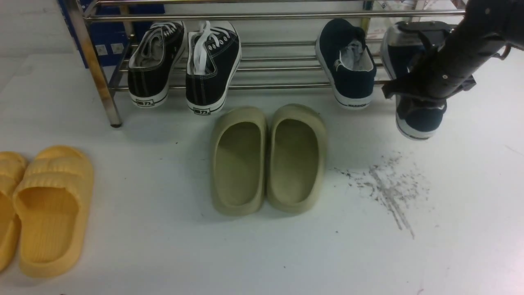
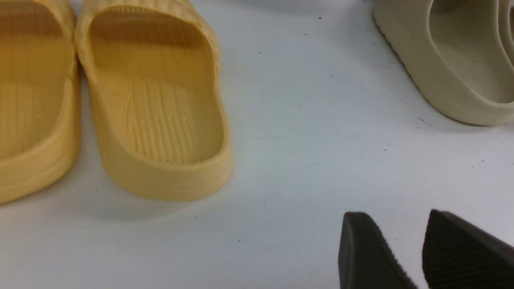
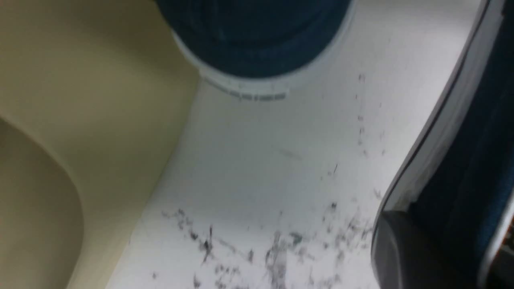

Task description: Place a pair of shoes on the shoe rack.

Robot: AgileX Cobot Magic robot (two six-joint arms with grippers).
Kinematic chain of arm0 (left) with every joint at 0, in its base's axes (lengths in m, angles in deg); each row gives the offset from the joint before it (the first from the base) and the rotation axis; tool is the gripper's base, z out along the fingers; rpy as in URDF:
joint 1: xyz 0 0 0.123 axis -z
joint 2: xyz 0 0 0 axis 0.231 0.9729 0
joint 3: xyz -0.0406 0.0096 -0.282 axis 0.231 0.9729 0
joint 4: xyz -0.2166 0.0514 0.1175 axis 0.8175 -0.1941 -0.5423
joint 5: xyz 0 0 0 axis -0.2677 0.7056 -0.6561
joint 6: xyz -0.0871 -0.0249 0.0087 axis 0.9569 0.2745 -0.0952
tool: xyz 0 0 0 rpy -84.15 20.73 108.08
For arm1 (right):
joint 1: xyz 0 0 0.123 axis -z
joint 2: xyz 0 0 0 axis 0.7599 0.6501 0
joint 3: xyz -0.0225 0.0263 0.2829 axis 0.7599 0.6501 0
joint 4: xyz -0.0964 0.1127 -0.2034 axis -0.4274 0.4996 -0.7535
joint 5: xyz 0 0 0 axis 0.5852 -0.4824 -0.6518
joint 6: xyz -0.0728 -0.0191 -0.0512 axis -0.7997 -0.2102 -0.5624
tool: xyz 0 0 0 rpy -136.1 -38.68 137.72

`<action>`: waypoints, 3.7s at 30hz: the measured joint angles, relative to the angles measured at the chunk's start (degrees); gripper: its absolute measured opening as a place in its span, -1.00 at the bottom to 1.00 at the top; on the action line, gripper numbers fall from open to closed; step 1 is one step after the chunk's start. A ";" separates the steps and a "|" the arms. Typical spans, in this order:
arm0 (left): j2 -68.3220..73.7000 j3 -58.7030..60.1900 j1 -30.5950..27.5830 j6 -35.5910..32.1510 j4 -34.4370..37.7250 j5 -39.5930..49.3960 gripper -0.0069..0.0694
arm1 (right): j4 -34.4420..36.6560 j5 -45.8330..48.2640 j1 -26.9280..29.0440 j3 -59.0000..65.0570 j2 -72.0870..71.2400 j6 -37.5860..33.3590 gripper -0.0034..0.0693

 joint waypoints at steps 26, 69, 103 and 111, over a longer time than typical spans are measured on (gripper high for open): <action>0.00 0.00 0.00 0.00 0.00 0.00 -0.20 | 1.30 3.19 0.00 -4.52 -5.89 1.16 0.61; 0.00 0.00 0.00 0.00 0.00 0.00 -0.20 | -5.71 -9.32 0.00 3.55 -0.17 9.57 -0.89; 0.00 0.00 0.00 0.00 0.00 0.00 -0.20 | 7.57 -12.77 0.00 46.00 -55.50 -13.94 -0.92; 0.00 0.00 0.00 0.00 0.00 0.00 -0.20 | 7.30 -11.43 0.00 46.35 -56.26 -14.02 -0.91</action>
